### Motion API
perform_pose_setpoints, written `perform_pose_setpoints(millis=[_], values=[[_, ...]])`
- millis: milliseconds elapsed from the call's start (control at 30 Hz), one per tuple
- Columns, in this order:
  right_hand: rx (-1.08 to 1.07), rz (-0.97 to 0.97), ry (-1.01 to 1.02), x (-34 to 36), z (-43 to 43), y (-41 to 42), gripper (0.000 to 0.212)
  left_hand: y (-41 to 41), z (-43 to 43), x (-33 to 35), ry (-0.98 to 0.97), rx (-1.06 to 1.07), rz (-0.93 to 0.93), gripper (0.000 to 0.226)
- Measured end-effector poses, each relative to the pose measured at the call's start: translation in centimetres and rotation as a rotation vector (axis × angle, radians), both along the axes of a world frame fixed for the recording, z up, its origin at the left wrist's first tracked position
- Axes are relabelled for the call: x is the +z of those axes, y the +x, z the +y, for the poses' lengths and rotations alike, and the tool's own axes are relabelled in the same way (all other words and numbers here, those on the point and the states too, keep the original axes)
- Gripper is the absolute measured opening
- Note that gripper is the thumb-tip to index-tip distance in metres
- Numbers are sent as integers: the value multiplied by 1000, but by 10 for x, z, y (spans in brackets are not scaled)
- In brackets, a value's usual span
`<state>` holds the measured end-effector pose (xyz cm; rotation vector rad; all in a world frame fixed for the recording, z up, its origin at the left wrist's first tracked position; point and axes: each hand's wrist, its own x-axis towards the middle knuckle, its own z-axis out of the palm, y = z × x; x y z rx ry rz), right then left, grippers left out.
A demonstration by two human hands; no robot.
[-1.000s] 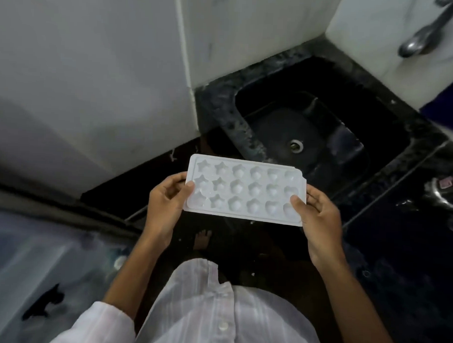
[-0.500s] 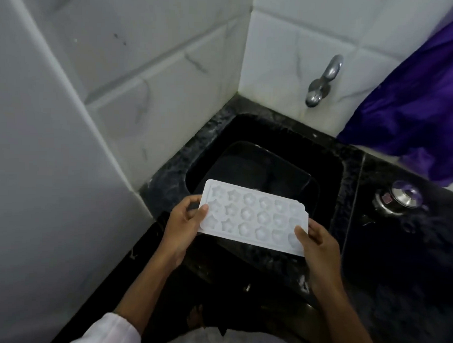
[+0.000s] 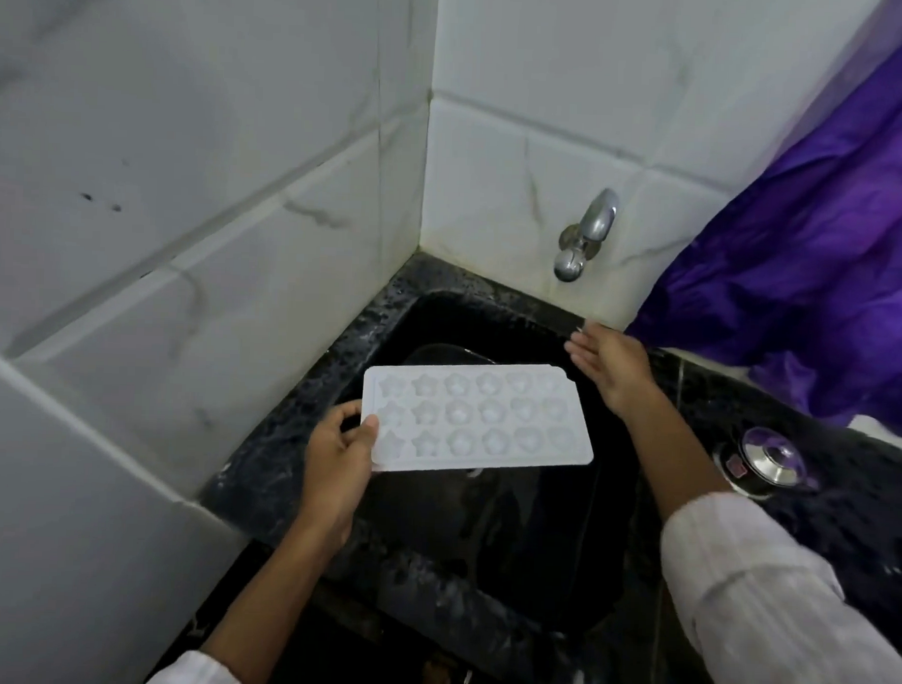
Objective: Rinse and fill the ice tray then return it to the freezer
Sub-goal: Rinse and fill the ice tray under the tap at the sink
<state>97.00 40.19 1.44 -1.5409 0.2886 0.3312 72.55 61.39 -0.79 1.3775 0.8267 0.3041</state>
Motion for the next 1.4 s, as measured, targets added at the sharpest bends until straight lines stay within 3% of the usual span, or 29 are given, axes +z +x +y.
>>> perform_pose_setpoints(millis=[233, 567, 800, 967, 1400], values=[[28, 67, 82, 4, 32, 106, 57, 52, -3, 14, 107, 35, -43, 18], [-21, 187, 336, -4, 40, 152, 18, 91, 5, 17, 88, 26, -6, 20], [-61, 177, 247, -8, 44, 161, 18, 103, 7, 17, 88, 4, 3, 21], [-86, 122, 189, -9, 48, 160, 34, 112, 8, 19, 69, -4, 1, 21], [-62, 135, 179, -4, 47, 160, 41, 128, 8, 17, 14, 40, -10, 17]])
